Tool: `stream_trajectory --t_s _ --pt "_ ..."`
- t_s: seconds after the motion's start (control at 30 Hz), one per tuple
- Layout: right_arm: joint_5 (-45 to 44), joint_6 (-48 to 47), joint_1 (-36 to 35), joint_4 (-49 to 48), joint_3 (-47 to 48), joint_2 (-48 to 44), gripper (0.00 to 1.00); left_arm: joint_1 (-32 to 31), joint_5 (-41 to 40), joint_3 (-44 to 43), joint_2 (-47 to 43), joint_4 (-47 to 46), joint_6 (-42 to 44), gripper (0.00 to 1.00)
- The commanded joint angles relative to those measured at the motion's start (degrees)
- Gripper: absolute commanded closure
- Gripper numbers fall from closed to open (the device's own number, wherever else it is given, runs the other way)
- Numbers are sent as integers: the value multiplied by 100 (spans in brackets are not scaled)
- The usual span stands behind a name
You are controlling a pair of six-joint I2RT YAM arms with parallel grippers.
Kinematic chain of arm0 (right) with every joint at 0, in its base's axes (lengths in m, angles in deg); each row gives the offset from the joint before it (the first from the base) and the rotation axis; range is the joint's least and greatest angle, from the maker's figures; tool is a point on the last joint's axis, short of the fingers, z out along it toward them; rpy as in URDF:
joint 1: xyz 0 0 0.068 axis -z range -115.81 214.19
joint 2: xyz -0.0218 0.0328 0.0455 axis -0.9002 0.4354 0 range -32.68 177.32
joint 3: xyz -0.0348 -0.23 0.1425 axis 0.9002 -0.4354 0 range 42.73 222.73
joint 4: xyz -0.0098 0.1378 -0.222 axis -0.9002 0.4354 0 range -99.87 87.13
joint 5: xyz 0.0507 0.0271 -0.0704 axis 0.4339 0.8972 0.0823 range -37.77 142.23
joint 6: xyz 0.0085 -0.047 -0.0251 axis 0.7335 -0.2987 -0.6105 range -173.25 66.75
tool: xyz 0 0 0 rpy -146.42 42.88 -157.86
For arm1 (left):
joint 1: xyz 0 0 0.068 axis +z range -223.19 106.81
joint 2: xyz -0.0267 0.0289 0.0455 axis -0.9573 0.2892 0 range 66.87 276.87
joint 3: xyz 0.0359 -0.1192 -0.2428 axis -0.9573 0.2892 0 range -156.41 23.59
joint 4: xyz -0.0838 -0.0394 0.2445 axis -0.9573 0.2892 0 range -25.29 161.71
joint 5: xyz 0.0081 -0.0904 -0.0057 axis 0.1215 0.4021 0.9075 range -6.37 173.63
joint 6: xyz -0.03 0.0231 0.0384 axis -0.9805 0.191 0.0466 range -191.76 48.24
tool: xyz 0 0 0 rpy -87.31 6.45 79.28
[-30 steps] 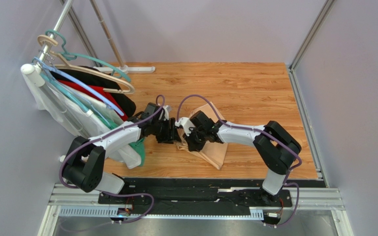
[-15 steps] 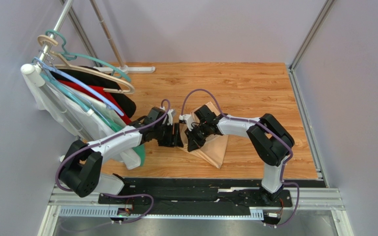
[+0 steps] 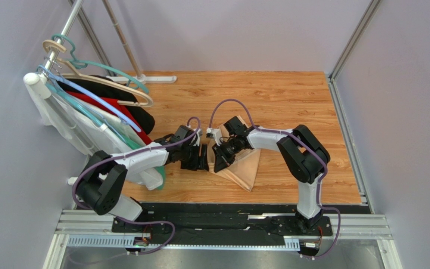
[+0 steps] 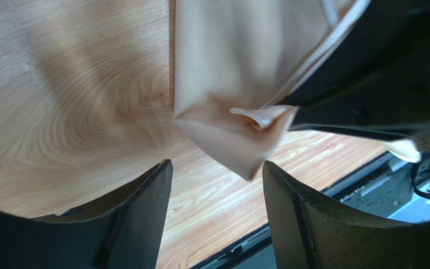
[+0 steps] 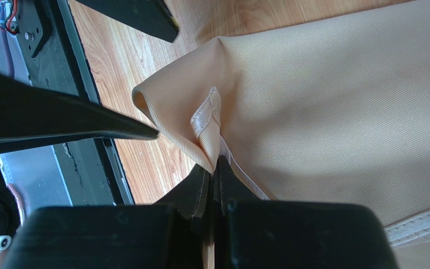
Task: Fold the napkin, place the utensils inside, and roll it up
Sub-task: Roll the napkin with the utensil
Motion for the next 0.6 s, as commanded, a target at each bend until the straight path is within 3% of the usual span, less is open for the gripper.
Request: stream_trajectory --t_s 0.0,0.4,0.5,0.57 --pt "-397 -143 31 399 -15 310 100 -48 -180 -226 363 -215 23 30" --pt "-423 -178 31 461 46 399 100 -48 -453 -384 732 -558 287 31" --pt "-502 -161 40 469 38 337 94 -48 -488 -428 847 -584 287 35" --pt "-546 -126 49 478 38 223 82 -48 -549 -463 908 -497 296 41"
